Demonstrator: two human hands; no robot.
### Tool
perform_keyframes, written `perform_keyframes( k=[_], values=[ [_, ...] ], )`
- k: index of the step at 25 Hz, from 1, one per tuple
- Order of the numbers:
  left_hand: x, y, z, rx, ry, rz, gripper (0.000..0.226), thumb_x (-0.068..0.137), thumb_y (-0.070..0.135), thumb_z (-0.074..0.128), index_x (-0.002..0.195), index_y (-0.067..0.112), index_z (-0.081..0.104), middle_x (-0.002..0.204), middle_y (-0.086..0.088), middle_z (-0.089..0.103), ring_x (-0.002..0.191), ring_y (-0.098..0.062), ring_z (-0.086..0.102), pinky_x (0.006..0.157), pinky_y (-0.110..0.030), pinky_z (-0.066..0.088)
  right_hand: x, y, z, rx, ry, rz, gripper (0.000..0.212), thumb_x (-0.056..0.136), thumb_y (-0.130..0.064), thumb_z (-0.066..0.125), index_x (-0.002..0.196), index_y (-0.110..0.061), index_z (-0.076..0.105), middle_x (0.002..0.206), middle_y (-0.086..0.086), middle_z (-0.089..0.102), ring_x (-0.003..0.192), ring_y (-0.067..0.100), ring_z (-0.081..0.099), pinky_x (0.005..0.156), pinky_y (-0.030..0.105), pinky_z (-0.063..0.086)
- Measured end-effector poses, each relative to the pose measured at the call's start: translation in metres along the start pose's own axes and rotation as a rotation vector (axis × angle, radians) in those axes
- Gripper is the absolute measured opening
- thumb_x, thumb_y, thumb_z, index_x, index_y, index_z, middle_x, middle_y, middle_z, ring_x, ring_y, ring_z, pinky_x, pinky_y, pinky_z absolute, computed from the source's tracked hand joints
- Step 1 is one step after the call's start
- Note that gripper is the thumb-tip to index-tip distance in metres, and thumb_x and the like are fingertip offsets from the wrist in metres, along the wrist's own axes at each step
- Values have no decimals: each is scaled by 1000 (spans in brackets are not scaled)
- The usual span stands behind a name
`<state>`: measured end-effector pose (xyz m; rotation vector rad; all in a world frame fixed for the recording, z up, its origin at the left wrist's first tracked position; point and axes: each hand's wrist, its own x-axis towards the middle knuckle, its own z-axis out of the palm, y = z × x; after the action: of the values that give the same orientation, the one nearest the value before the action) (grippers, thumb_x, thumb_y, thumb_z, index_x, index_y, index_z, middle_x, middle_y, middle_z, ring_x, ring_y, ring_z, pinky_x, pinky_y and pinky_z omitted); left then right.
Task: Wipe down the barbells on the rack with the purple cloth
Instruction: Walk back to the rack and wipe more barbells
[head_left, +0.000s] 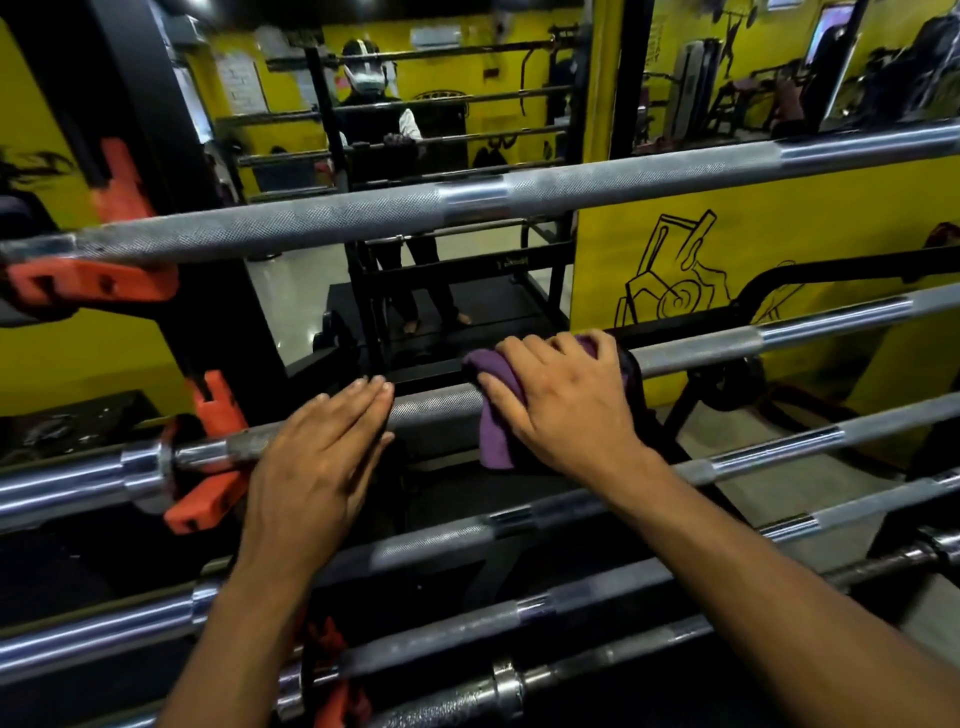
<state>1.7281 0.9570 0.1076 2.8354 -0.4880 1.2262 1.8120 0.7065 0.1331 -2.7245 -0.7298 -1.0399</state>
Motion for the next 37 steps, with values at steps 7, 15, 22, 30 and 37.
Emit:
perform_keyframes(
  k=[7, 15, 22, 30, 37],
  values=[
    [-2, 2, 9, -56, 57, -25, 42, 99, 21, 55, 140, 11, 56, 141, -4, 58, 130, -20, 54, 111, -32, 33, 35, 7, -6, -33, -197, 26, 48, 101, -60, 30, 96, -25, 63, 93, 6, 71, 92, 32, 66, 73, 39, 37],
    [1, 9, 8, -37, 98, -116, 42, 97, 28, 51, 136, 15, 61, 134, -2, 64, 124, -19, 58, 107, -36, 38, -6, 24, 10, 187, 135, -126, 33, 96, -45, 54, 119, -21, 62, 107, -2, 69, 100, 22, 62, 93, 38, 39],
    [9, 22, -5, -53, -127, -271, 46, 95, 15, 61, 141, 16, 54, 144, -5, 56, 135, -24, 51, 114, -45, 34, -132, 33, -16, 706, -7, -31, 21, 96, -34, 60, 113, -20, 61, 97, 0, 68, 87, 17, 60, 79, 29, 43],
    [-134, 191, -66, -341, -404, -487, 68, 94, 33, 58, 154, 14, 33, 159, -2, 32, 147, -11, 24, 122, -37, 14, -282, 24, -75, 1182, -252, 758, 8, 86, -22, 76, 87, -20, 69, 78, -6, 68, 75, 12, 61, 73, 31, 48],
    [-293, 262, -142, -464, -466, -811, 59, 94, 24, 67, 148, 28, 43, 148, 16, 42, 132, 7, 33, 119, -29, 26, -373, -27, -114, 1112, -479, 560, 22, 87, -34, 76, 86, -18, 61, 81, -4, 69, 76, 9, 63, 72, 33, 50]
  ],
)
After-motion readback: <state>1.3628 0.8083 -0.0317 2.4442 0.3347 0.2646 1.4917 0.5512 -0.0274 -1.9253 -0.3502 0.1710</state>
